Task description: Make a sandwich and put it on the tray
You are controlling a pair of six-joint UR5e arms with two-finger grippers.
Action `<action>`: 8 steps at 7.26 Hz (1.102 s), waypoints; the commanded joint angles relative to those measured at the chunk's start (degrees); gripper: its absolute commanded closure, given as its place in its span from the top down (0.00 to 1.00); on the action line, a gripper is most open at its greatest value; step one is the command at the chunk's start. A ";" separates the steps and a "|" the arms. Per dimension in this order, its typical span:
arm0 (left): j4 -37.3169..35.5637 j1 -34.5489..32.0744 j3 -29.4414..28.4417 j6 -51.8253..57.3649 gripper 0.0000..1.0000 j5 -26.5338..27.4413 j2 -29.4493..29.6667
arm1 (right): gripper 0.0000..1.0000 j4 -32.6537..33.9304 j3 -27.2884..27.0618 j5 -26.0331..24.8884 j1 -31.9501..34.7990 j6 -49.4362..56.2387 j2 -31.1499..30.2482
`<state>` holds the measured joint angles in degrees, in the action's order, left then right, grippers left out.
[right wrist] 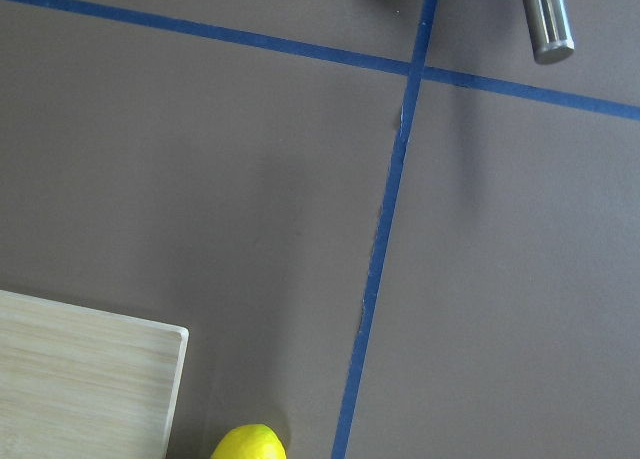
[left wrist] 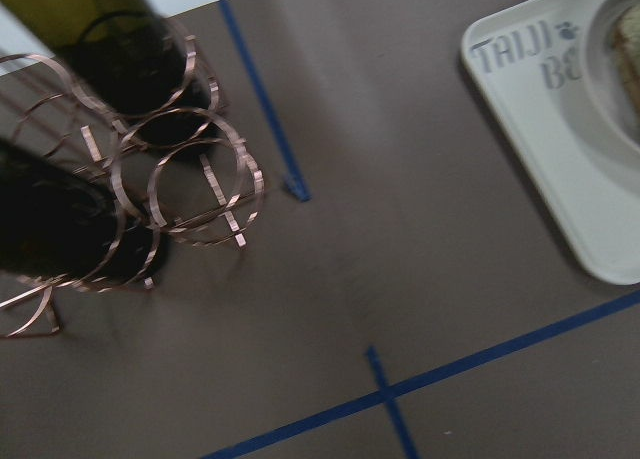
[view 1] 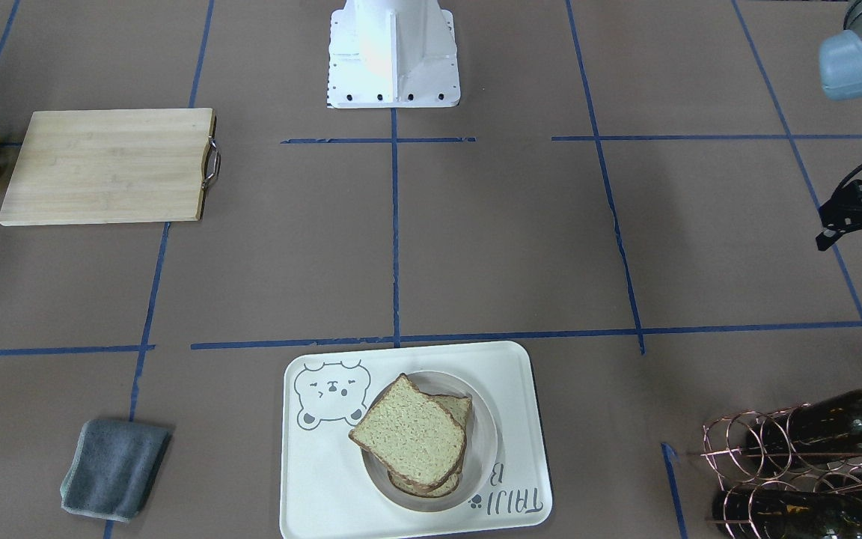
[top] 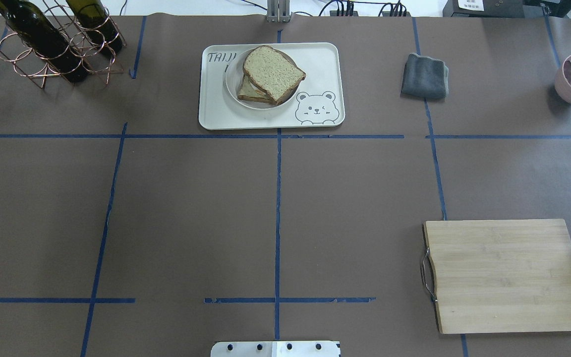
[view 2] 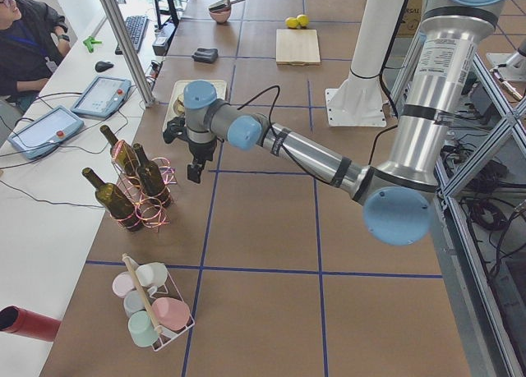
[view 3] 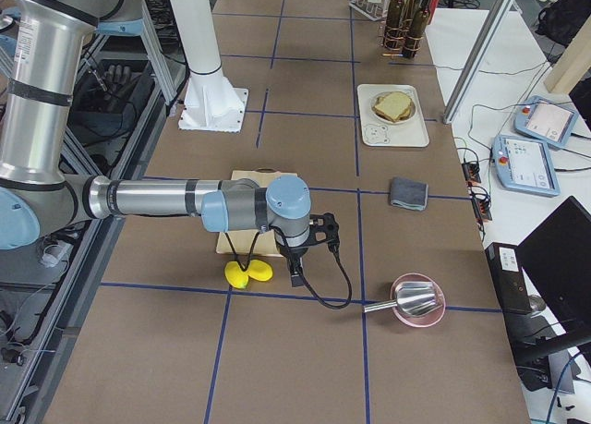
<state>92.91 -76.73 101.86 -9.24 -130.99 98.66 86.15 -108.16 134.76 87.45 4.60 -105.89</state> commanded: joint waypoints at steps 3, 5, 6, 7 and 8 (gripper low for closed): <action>0.25 -7.37 1.14 8.17 1.00 -7.35 -15.04 | 1.00 -0.11 -0.03 -0.11 0.00 0.41 -0.72; -0.10 -11.76 0.53 17.04 1.00 -7.44 -18.49 | 1.00 -0.19 -0.30 -0.11 0.00 0.41 -0.29; -0.28 -13.08 1.31 16.97 1.00 -6.83 -19.72 | 1.00 -0.19 -0.30 -0.11 0.00 0.41 -0.28; -0.19 -13.96 0.19 17.06 1.00 -6.39 -19.47 | 1.00 -0.19 -0.30 -0.11 0.00 0.50 -0.37; -0.36 -15.28 0.44 16.97 1.00 -6.47 -18.86 | 1.00 -0.19 -0.47 -0.20 0.00 0.41 -0.46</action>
<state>92.69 -90.42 102.40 7.60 -137.62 79.53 85.96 -108.52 134.63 87.45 5.04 -106.26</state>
